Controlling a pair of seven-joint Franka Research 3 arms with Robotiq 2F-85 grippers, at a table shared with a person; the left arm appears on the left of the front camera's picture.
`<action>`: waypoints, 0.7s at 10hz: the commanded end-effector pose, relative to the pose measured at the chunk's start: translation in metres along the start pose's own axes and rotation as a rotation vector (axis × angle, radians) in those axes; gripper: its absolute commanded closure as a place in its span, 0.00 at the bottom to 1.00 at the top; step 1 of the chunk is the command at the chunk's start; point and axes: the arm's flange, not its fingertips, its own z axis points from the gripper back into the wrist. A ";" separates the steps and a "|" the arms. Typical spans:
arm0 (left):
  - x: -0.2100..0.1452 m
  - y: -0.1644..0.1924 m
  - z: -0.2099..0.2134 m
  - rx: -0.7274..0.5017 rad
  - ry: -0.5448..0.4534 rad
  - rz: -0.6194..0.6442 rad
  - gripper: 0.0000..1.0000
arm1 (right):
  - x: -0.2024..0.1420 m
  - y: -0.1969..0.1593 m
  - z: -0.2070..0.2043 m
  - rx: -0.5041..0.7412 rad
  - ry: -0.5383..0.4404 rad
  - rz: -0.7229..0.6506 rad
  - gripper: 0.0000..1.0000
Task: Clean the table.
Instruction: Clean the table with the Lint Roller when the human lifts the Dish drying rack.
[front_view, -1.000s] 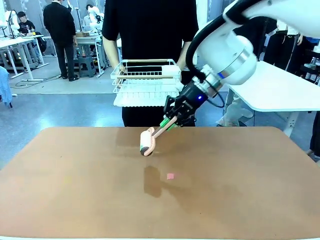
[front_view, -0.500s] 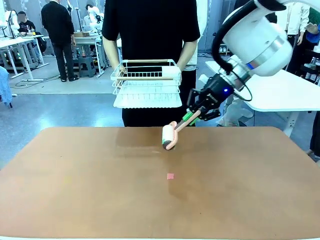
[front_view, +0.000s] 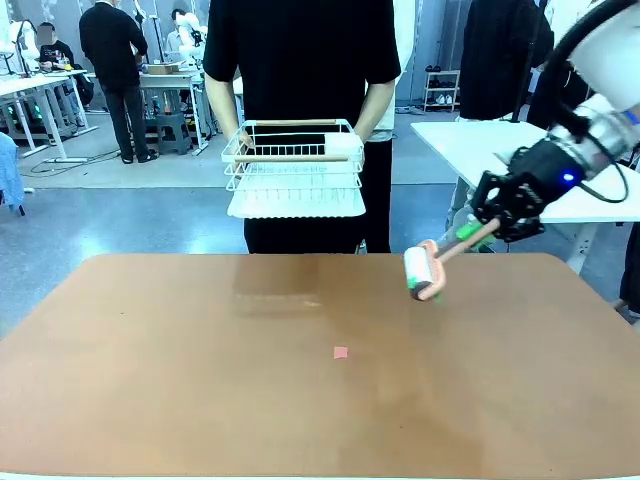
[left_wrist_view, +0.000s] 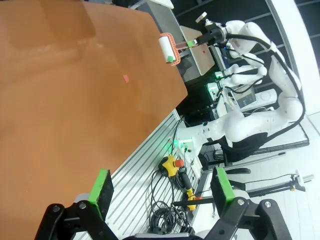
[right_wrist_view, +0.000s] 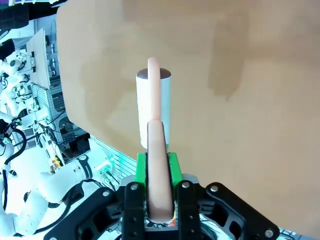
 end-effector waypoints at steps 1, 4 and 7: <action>-0.002 -0.002 0.001 -0.014 -0.014 -0.017 0.00 | -0.020 -0.024 0.004 -0.021 0.005 0.065 0.79; -0.002 -0.002 0.001 -0.014 -0.014 -0.017 0.00 | -0.023 -0.070 0.010 -0.009 -0.004 0.048 0.79; -0.002 -0.002 0.001 -0.014 -0.014 -0.017 0.00 | -0.031 -0.098 0.031 0.062 0.019 0.046 0.79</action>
